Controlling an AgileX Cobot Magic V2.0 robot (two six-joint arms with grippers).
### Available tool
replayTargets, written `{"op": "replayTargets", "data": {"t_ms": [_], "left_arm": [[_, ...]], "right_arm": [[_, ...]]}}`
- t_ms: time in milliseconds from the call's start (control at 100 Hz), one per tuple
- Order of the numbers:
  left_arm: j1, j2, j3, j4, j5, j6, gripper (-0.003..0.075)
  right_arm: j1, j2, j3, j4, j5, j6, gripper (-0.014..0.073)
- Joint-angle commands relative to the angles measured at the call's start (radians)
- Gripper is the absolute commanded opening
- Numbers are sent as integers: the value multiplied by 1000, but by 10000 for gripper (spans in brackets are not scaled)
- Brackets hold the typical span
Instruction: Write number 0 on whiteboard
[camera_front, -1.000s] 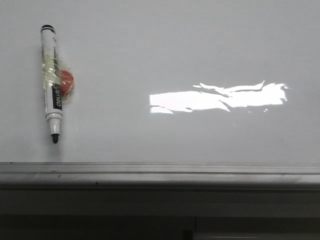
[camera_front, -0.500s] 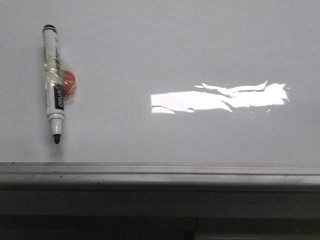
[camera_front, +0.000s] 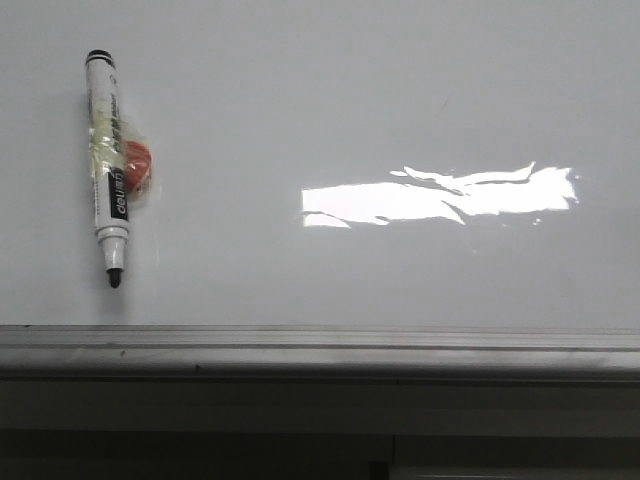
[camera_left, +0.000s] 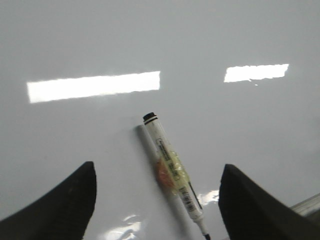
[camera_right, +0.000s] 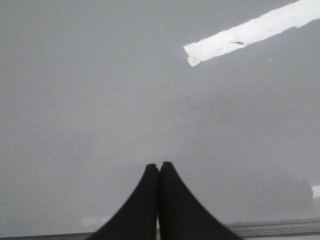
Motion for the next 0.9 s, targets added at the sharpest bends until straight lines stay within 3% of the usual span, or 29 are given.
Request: {"op": "replayTargets", "data": {"t_ms": [0,570,700,890], "left_arm": [[-27,33,-7,-75,-76,2,472],[-51,312,23,-170,-127,4,472],[-138,368,23,-181,-212,4,472],[-356,469,23,-181,-466,4,472]], "right_arm": [[1,21,-23,-5,-72,-13,-71],[1,21,-23,-5,-73,-13,-71],[1,21,-23,-5,-75,-13,-71],[1,21,-23,-5,-75,-13,-71]]}}
